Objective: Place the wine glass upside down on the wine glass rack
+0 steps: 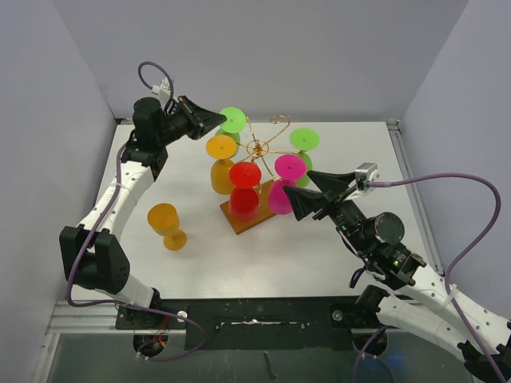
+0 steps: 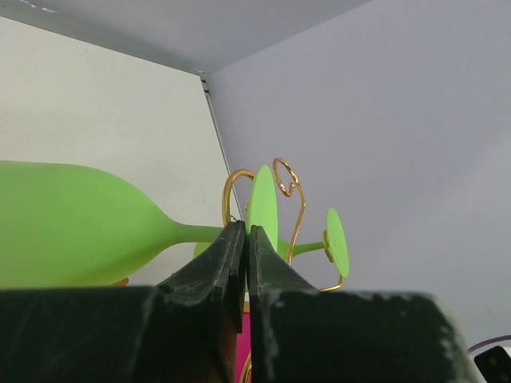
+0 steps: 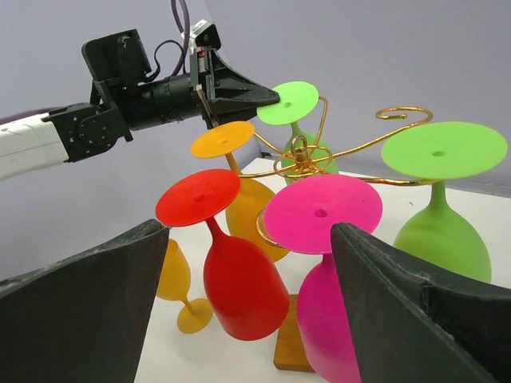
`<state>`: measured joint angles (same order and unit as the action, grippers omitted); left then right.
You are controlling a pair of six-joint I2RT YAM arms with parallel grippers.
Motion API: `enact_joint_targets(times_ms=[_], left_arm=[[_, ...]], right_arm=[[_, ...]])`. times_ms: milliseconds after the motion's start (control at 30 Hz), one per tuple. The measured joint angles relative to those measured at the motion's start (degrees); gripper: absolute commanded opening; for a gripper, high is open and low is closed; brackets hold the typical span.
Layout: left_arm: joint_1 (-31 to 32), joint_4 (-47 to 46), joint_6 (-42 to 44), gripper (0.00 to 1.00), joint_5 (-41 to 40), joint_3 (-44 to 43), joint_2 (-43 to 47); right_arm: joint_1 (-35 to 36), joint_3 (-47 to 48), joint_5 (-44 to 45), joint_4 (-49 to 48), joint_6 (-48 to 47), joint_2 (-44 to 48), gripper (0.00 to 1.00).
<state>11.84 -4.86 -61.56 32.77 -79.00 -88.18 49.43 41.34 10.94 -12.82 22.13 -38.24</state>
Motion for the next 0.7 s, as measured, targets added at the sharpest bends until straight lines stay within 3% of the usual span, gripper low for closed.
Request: enact_joint_targets(times_ms=[700], left_arm=[[-2.1, 8.3, 10.3, 0.35, -5.2, 0.4, 2.7]], right_arm=[[0.0, -0.6, 0.0, -0.7, 0.0, 0.1, 0.86]])
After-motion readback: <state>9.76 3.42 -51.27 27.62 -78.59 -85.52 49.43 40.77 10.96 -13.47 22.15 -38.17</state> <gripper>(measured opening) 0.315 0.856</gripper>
